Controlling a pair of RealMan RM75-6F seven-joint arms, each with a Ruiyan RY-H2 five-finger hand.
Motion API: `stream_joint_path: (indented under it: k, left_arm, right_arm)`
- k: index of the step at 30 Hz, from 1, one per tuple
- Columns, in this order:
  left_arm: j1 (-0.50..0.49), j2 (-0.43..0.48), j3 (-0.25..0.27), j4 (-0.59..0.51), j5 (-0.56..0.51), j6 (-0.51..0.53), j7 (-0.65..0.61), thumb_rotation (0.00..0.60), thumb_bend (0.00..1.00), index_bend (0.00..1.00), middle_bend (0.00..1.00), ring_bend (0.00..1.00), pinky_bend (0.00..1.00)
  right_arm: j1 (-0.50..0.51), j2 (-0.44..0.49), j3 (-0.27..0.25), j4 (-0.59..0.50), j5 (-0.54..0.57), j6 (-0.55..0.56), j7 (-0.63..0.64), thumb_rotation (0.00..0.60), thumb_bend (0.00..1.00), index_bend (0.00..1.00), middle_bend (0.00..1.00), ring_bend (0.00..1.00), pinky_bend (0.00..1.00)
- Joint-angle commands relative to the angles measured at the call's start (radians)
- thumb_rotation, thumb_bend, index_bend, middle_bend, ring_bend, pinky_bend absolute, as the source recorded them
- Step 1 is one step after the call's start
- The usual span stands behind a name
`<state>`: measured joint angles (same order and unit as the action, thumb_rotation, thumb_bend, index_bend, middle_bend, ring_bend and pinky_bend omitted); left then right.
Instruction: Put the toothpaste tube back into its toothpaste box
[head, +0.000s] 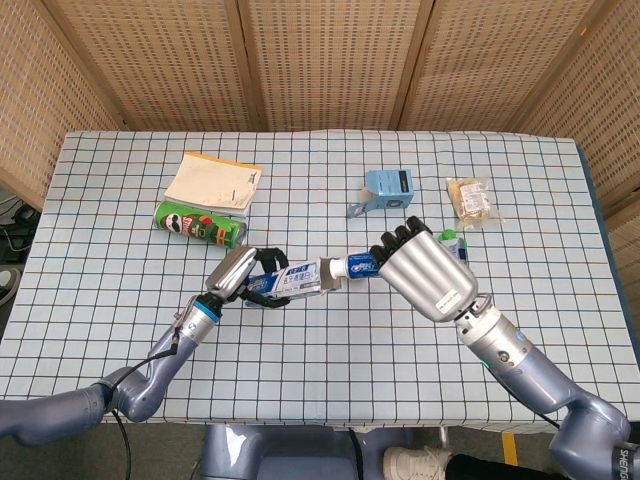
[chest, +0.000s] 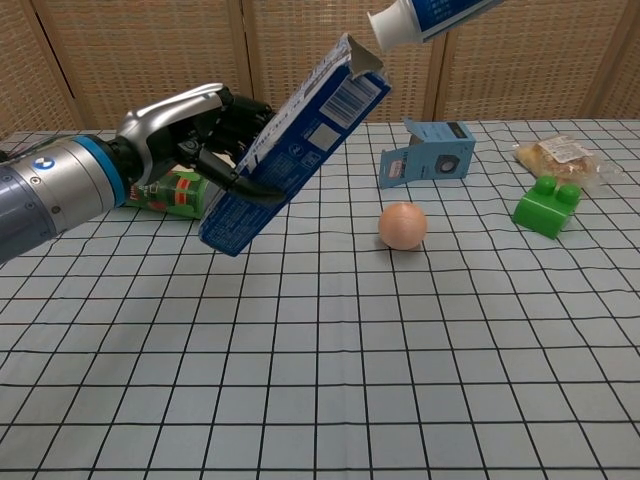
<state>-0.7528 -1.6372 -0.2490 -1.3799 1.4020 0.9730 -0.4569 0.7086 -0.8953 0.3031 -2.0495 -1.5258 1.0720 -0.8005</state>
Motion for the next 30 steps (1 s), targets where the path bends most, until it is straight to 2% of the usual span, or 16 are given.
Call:
stream_joint_path:
  k: [1, 12, 27, 29, 30]
  left_arm:
    - [-0.003, 0.003, 0.000, -0.006, -0.003, 0.001, 0.005, 0.600, 0.10, 0.64, 0.53, 0.52, 0.49]
    - [-0.009, 0.017, 0.002, -0.027, -0.017, -0.003, 0.014, 0.600, 0.10, 0.64, 0.53, 0.52, 0.49]
    - [-0.036, 0.007, -0.027, -0.090, -0.082, -0.029, 0.057, 0.600, 0.11, 0.64, 0.53, 0.52, 0.49]
    - [-0.036, 0.000, -0.025, -0.097, -0.086, -0.027, 0.057, 0.600, 0.11, 0.65, 0.53, 0.52, 0.49]
    - [-0.034, -0.005, -0.025, -0.102, -0.092, -0.027, 0.051, 0.600, 0.11, 0.65, 0.53, 0.52, 0.49]
  right_arm:
    - [0.016, -0.021, -0.011, -0.011, -0.006, -0.017, -0.048, 0.600, 0.61, 0.67, 0.69, 0.67, 0.64]
    - [0.033, -0.055, -0.023, -0.012, 0.001, -0.024, -0.124, 0.600, 0.61, 0.67, 0.69, 0.67, 0.64]
    - [0.082, -0.097, -0.038, -0.026, -0.015, -0.063, -0.352, 0.600, 0.61, 0.66, 0.69, 0.67, 0.64]
    - [0.089, -0.102, -0.040, -0.031, -0.025, -0.068, -0.379, 0.600, 0.58, 0.64, 0.65, 0.66, 0.64]
    - [0.093, -0.106, -0.040, -0.032, -0.039, -0.067, -0.398, 0.600, 0.52, 0.59, 0.60, 0.63, 0.64]
